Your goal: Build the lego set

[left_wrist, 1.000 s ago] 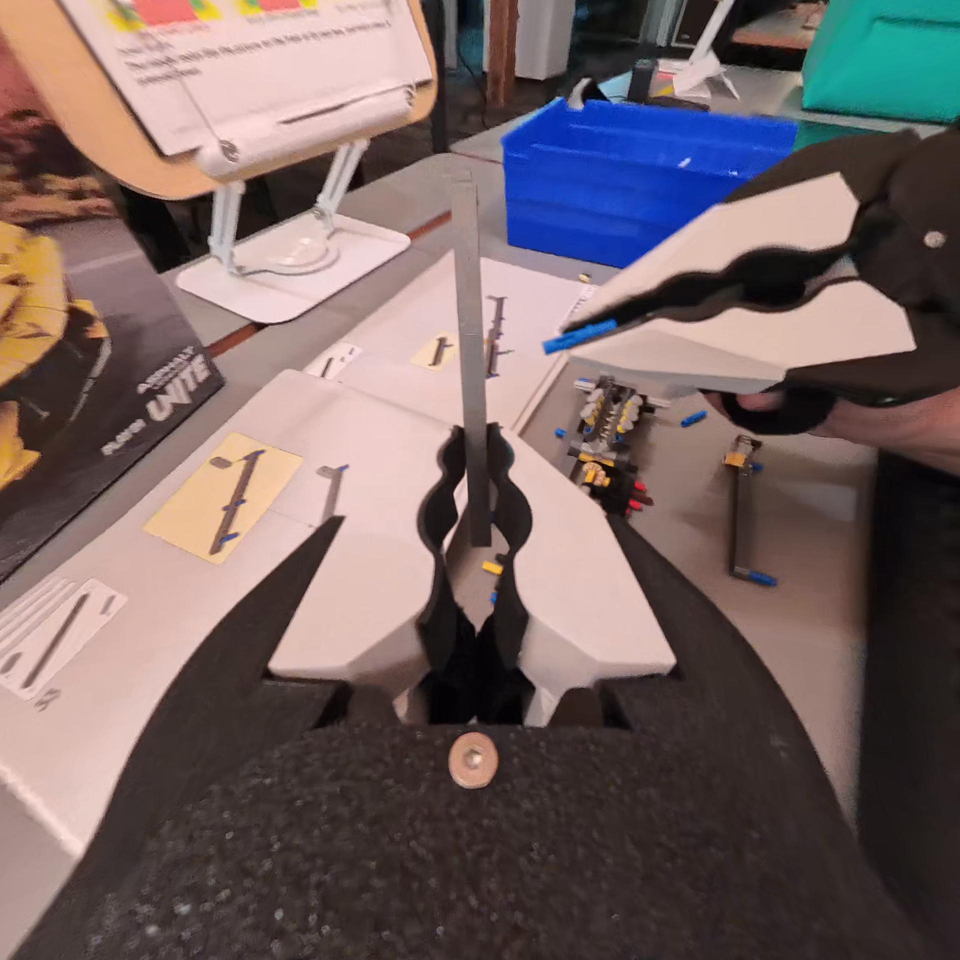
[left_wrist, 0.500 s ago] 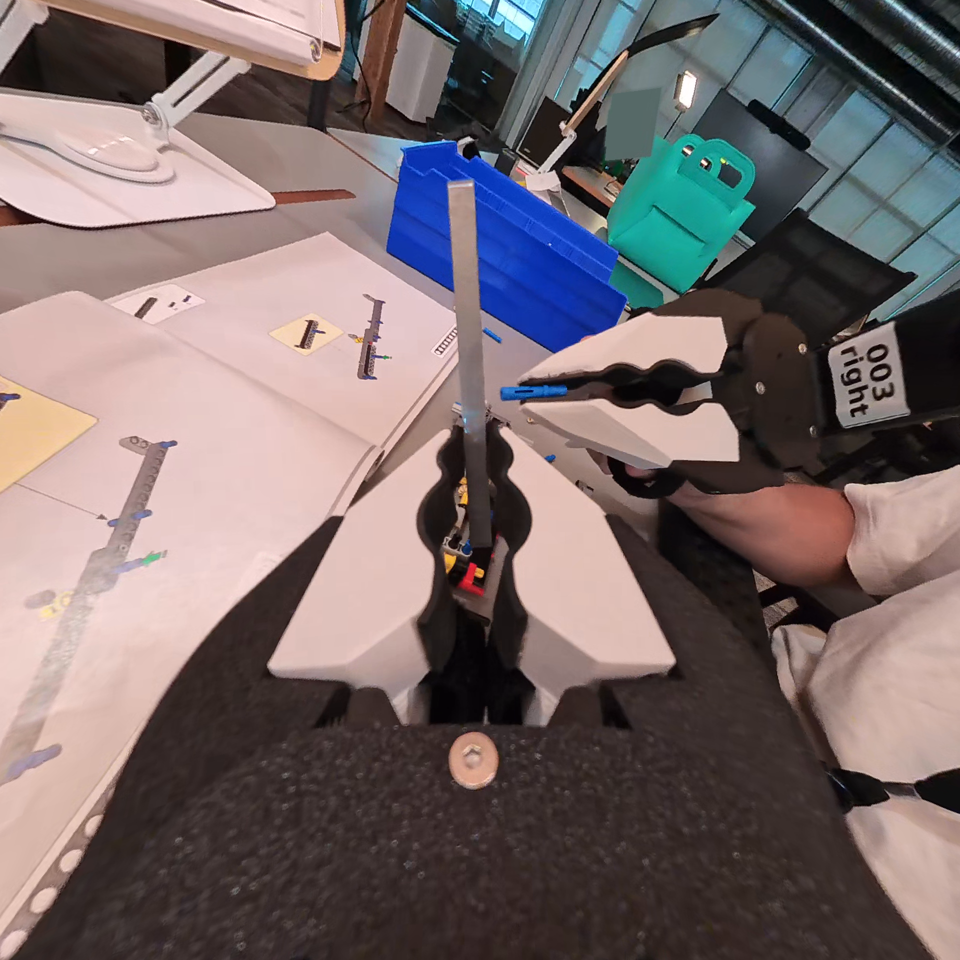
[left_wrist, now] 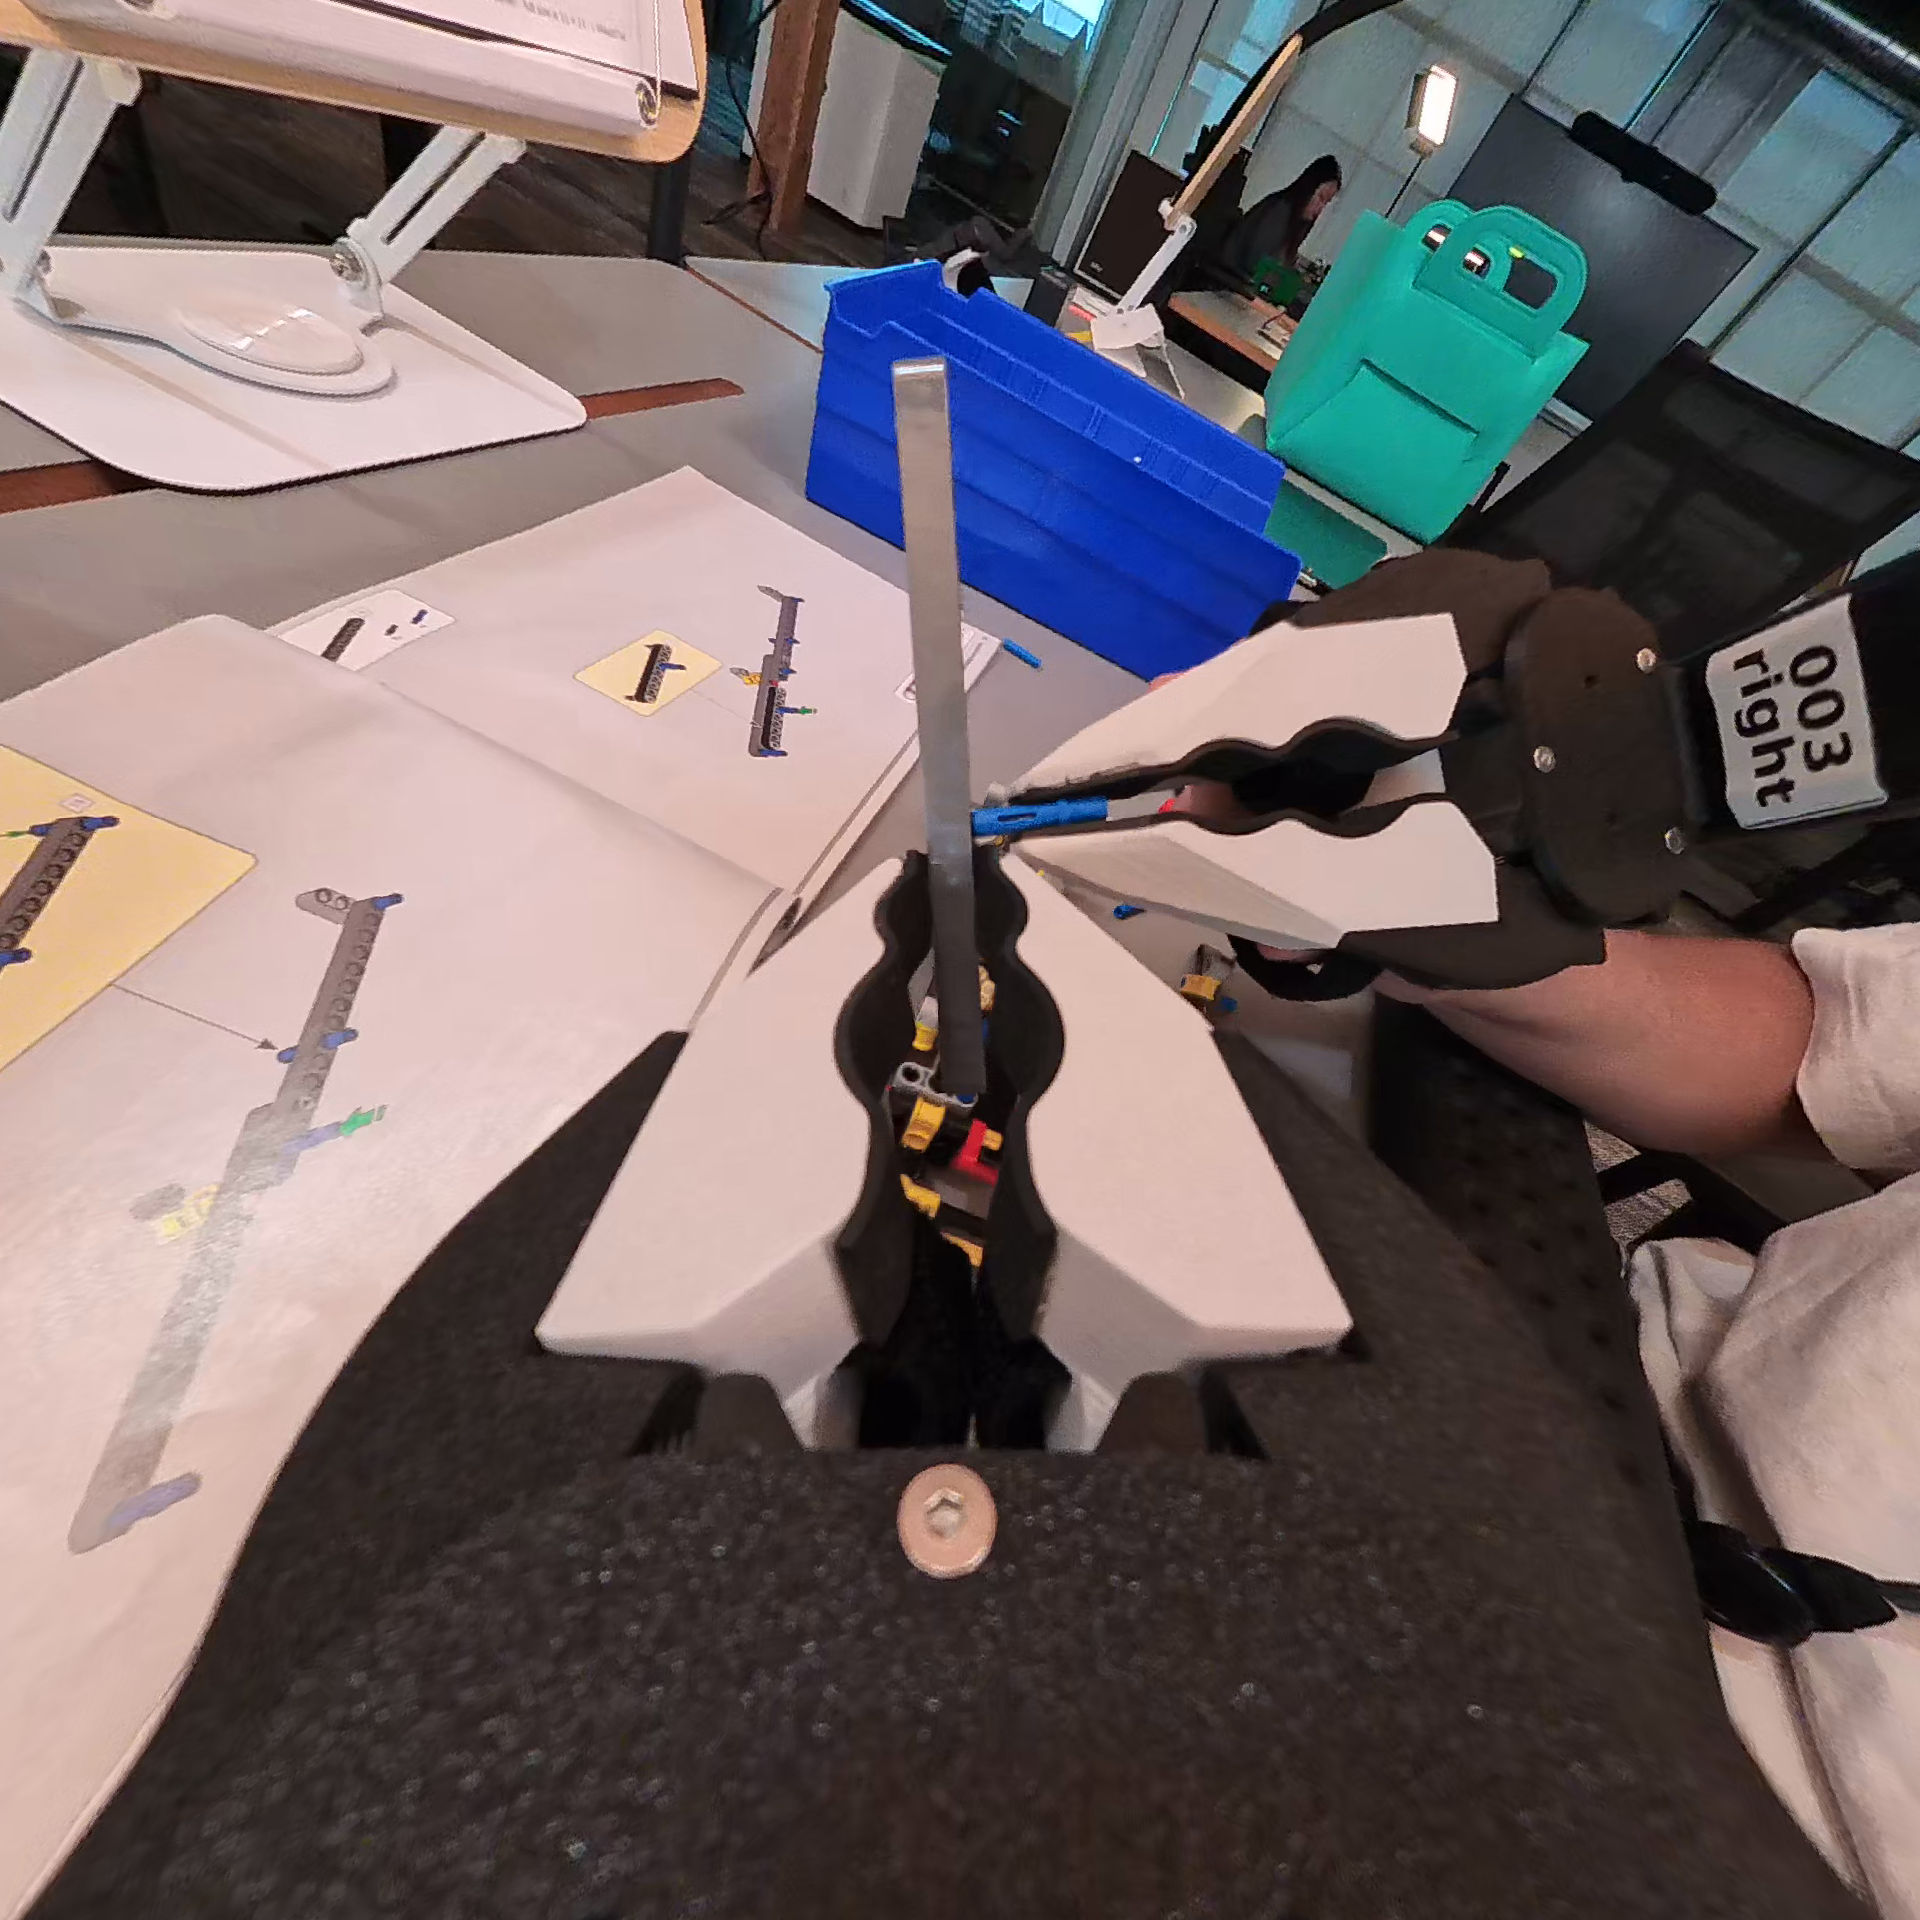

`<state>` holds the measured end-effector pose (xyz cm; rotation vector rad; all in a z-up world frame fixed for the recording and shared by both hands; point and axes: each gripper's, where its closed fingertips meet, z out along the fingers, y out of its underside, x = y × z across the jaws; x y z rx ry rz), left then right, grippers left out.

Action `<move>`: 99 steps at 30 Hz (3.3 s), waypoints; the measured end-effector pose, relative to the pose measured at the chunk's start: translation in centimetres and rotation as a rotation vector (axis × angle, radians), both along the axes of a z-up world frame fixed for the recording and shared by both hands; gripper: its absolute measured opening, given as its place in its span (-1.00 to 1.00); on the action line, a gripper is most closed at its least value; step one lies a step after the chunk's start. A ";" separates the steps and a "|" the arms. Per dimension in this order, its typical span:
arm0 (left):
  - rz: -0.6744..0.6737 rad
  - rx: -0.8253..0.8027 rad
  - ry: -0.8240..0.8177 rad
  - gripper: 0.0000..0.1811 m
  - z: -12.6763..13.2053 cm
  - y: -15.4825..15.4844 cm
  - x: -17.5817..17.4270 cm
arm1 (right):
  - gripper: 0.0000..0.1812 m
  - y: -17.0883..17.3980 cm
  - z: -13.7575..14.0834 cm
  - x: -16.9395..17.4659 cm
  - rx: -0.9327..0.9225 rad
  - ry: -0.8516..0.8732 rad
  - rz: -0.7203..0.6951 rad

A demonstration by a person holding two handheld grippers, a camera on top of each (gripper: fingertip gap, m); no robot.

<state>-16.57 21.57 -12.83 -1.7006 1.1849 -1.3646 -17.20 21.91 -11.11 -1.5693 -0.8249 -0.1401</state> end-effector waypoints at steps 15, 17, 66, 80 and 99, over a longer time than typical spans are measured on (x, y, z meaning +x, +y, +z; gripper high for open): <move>0.041 0.245 0.102 -0.92 -0.8 0.3 0.0 | -0.96 0.2 -0.5 0.1 0.064 -0.178 -0.012; 0.045 0.317 0.138 -0.92 -1.2 0.3 0.1 | -0.96 0.1 -0.7 0.1 0.082 -0.236 -0.012; 0.053 0.540 0.045 -0.92 1.7 -0.8 0.0 | -0.97 0.1 -3.2 1.1 -0.237 0.017 -0.038; 0.067 0.309 0.079 -0.92 -0.3 -0.1 0.5 | -0.97 -0.1 -2.5 1.3 -0.170 -0.033 -0.044; 0.031 0.006 0.065 -0.93 -1.5 0.5 0.0 | -0.97 -0.3 -0.9 0.7 -0.112 0.011 -0.017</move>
